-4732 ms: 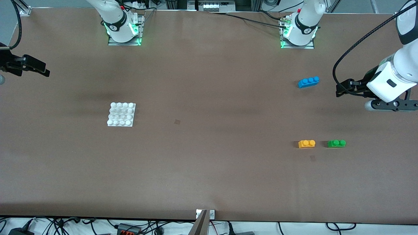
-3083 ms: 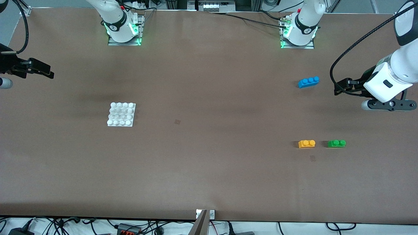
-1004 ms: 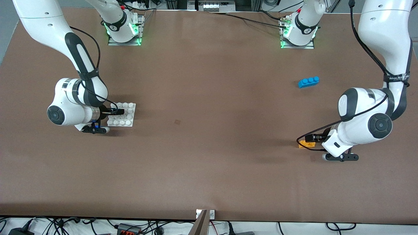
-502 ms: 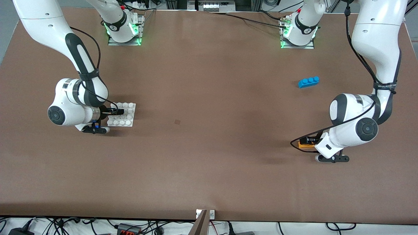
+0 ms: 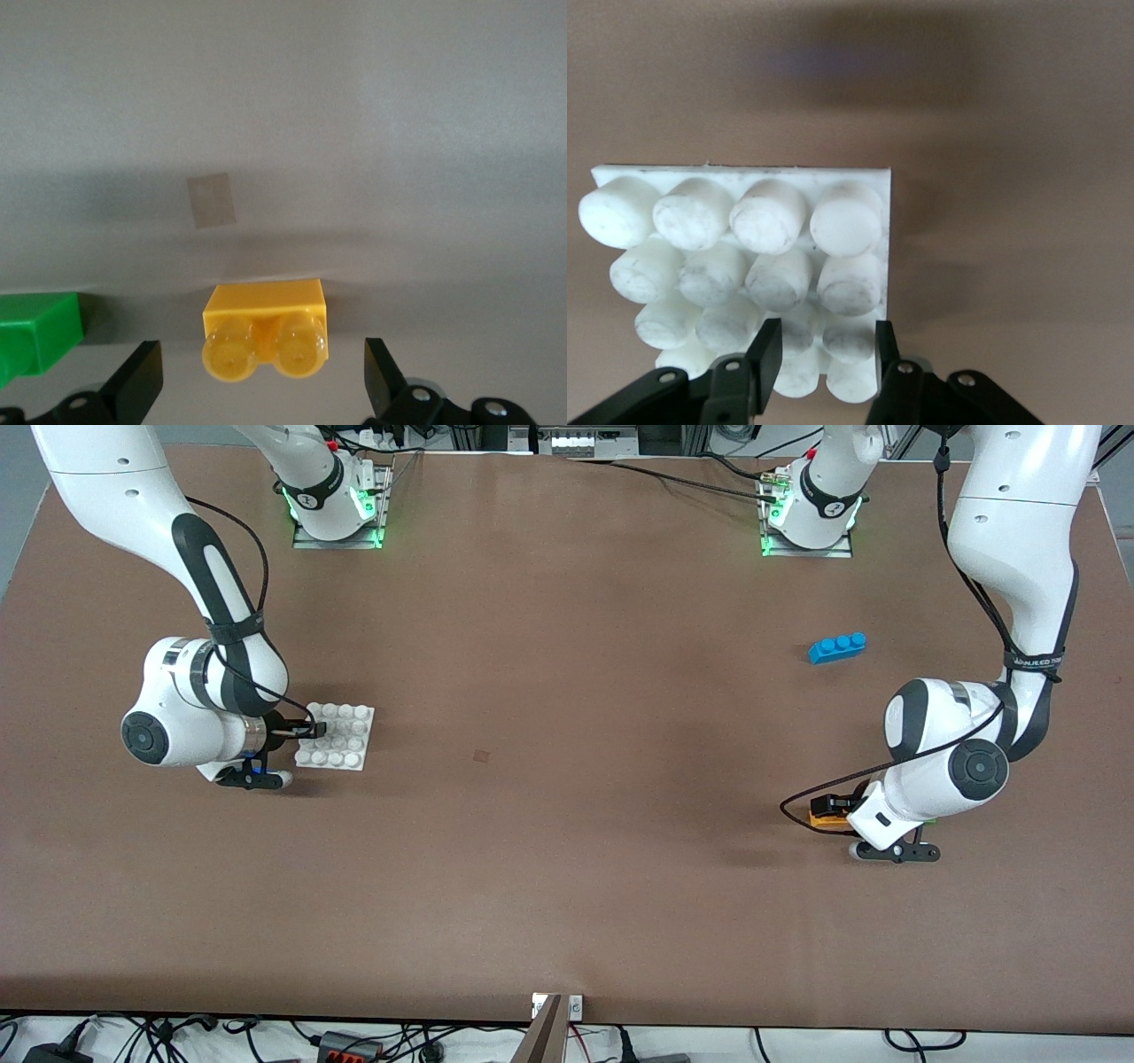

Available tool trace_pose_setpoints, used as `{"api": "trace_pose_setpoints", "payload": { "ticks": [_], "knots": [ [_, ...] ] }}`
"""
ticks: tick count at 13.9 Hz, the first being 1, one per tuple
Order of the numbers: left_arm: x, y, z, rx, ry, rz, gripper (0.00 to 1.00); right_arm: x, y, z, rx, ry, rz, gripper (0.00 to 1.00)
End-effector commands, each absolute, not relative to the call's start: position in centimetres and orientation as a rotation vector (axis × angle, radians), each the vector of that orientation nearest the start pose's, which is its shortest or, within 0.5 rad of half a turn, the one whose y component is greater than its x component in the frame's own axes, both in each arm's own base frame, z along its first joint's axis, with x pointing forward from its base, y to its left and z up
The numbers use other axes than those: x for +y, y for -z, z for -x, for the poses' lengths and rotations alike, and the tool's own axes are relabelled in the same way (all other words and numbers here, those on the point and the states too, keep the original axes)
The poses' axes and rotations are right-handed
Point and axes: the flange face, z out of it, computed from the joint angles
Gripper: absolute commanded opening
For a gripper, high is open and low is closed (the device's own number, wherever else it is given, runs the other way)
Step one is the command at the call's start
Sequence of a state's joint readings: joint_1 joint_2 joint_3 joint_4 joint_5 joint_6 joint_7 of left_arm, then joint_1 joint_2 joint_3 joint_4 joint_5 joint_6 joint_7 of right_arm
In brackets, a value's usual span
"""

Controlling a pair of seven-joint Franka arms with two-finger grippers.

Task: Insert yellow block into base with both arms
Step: 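Grasp the white base with the right gripper while the left gripper grasps the yellow block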

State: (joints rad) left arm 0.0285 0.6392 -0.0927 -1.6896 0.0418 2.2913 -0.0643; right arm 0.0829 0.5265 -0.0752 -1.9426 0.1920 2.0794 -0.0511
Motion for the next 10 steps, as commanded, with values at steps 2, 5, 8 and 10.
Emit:
{"api": "trace_pose_setpoints", "payload": {
  "ticks": [2, 5, 8, 10],
  "knots": [
    [-3.4, -21.2, -66.5, 0.058, -0.018, 3.154, 1.00, 3.6, -16.5, -56.9, 0.057, -0.608, 2.957, 0.48],
    [-3.3, -21.1, -66.4, 0.057, -0.022, 3.153, 1.00, 5.7, -16.4, -56.9, 0.011, -0.602, 2.966, 0.48],
    [-3.4, -20.9, -66.3, 0.060, -0.013, 3.154, 1.00, 9.4, -15.0, -56.4, -0.067, -0.629, 2.979, 0.48],
    [-3.5, -20.5, -66.2, 0.062, -0.010, 3.155, 1.00, 12.7, -14.5, -56.4, -0.082, -0.589, 2.958, 0.48]
  ]
}}
